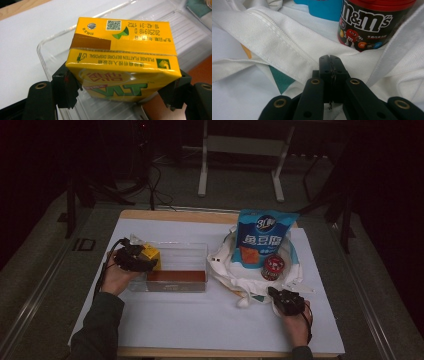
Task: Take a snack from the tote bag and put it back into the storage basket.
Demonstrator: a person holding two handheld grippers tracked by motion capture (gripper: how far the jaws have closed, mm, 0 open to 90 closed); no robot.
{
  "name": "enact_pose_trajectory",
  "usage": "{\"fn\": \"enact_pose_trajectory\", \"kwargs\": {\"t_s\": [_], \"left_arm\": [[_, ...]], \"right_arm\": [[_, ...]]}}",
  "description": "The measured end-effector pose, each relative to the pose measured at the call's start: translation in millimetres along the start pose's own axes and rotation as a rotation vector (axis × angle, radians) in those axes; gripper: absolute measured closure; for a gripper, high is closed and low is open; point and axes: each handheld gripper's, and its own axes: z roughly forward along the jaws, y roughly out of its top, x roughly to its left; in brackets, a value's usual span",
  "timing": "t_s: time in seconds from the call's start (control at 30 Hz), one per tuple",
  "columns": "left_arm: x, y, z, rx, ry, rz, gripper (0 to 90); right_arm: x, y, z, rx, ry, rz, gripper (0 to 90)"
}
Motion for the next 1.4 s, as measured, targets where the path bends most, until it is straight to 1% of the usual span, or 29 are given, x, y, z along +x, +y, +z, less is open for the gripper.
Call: {"fn": "enact_pose_trajectory", "kwargs": {"t_s": [0.07, 0.17, 0.33, 0.5, 0.6, 0.73, 0.9, 0.93, 1.07, 1.13, 1.2, 1.27, 1.33, 1.4], "left_arm": [[0.4, -2.8, -1.5, 0.005, -0.002, -0.001, 27.5], [0.7, -5.8, -3.0, -0.002, 0.001, -0.024, 27.2], [-2.8, -7.5, -5.0, 0.007, 0.027, -0.031, 26.7], [-5.8, -11.4, -8.7, 0.019, 0.046, -0.021, 25.4], [-6.3, -12.7, -10.3, 0.016, 0.047, -0.028, 25.4], [-8.9, -14.6, -14.2, 0.016, 0.057, -0.018, 25.8], [-8.7, -18.2, -23.0, -0.013, 0.057, -0.03, 26.0], [-8.4, -18.6, -23.4, -0.013, 0.054, -0.035, 26.0], [-9.5, -18.8, -22.6, -0.021, 0.061, -0.047, 26.0], [-10.9, -17.6, -21.6, -0.025, 0.069, -0.055, 25.5], [-13.1, -16.1, -22.7, -0.056, 0.097, -0.051, 23.8], [-13.3, -13.8, -24.0, -0.079, 0.099, -0.073, 23.0], [-14.1, -12.7, -23.6, -0.08, 0.102, -0.078, 23.2], [-16.6, -12.7, -23.9, -0.081, 0.116, -0.08, 23.8]], "right_arm": [[0.2, 0.0, 0.1, 0.0, -0.001, 0.0, 89.1], [0.3, 0.0, 0.0, -0.001, -0.002, -0.003, 89.1], [0.3, 0.0, 0.0, 0.0, -0.002, -0.001, 89.1], [0.3, 0.0, 0.0, 0.0, -0.002, -0.001, 89.1], [0.4, 0.0, 0.0, -0.001, -0.003, -0.003, 89.1], [0.4, 0.0, 0.1, -0.001, -0.003, -0.003, 89.1], [0.4, 0.0, 0.1, -0.001, -0.003, -0.003, 89.1], [0.4, 0.0, 0.1, -0.001, -0.003, -0.003, 89.1], [0.5, 0.0, 0.1, 0.0, -0.003, -0.003, 89.1], [0.5, 0.0, 0.1, 0.0, -0.003, -0.003, 89.1], [0.4, 0.0, 0.1, 0.0, -0.003, -0.003, 89.1], [0.4, 0.0, 0.1, 0.0, -0.003, -0.003, 89.1], [0.5, 0.0, 0.1, 0.0, -0.003, -0.003, 89.1], [0.5, 0.0, 0.1, 0.0, -0.003, -0.003, 89.1]]}}
